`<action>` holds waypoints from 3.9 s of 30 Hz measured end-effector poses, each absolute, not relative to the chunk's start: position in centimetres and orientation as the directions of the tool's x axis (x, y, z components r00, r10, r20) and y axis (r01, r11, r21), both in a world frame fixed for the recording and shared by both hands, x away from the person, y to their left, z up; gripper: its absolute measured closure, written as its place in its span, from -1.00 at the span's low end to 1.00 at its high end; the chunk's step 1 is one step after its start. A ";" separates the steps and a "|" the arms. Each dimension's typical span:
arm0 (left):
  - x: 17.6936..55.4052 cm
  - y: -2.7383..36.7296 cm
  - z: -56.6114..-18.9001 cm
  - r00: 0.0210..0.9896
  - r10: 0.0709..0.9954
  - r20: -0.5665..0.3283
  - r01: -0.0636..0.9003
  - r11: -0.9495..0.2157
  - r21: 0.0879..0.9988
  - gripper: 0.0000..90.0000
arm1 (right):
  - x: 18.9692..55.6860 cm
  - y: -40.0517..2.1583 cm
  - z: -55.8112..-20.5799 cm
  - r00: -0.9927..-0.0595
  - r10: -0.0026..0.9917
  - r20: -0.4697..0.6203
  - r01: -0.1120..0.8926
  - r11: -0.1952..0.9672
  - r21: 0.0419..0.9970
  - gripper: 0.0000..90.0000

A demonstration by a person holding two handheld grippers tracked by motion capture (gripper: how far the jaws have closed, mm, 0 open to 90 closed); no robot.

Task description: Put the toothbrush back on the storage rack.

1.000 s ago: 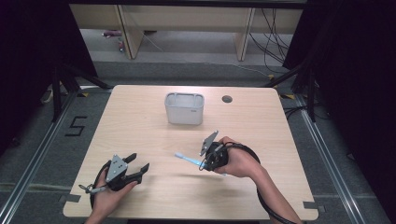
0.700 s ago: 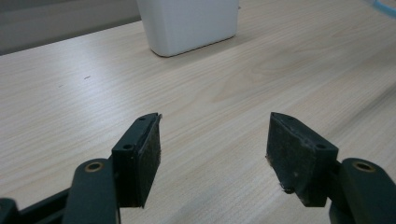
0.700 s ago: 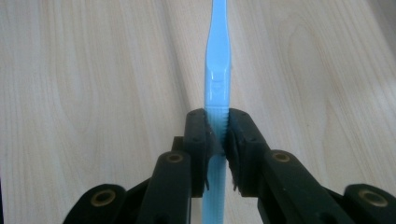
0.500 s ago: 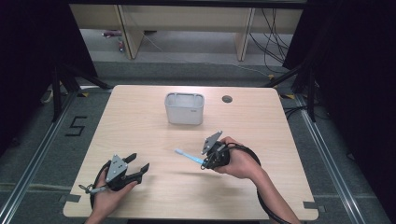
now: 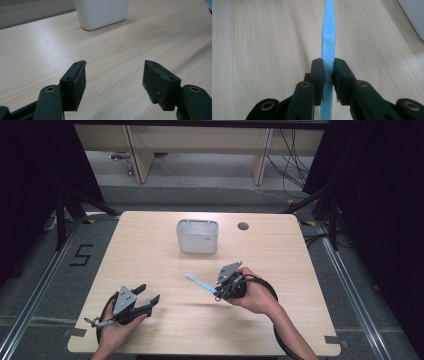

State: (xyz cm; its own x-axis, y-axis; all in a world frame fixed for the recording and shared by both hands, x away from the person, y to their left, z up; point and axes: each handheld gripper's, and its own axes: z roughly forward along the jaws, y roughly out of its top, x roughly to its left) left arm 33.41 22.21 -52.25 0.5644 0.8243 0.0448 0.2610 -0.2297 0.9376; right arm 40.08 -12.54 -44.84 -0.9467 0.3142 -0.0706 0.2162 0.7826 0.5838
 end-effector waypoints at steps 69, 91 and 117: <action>33.4 22.3 -52.2 0.564 0.825 0.040 0.260 -0.224 0.939 -0.23 | 40.2 -14.1 -45.0 -0.866 0.500 0.017 0.220 0.350 0.910 0.75; 33.5 21.9 -50.0 0.589 0.805 -0.079 0.240 -0.081 0.967 -0.25 | 39.8 -13.4 -45.5 -0.861 0.506 0.042 0.209 0.279 0.937 0.75; 37.8 13.8 -44.1 0.759 0.626 -0.177 0.239 -0.015 0.971 0.08 | 39.8 -11.0 -45.8 -0.869 0.495 0.018 0.170 0.263 0.950 0.75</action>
State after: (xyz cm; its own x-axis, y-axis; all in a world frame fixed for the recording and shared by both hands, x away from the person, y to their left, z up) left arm 37.76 13.77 -44.15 0.7591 0.6265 -0.1767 0.2385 -0.0152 0.9710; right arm 39.77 -11.04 -45.83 -0.8688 0.4948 0.0182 0.1696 0.2629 0.9498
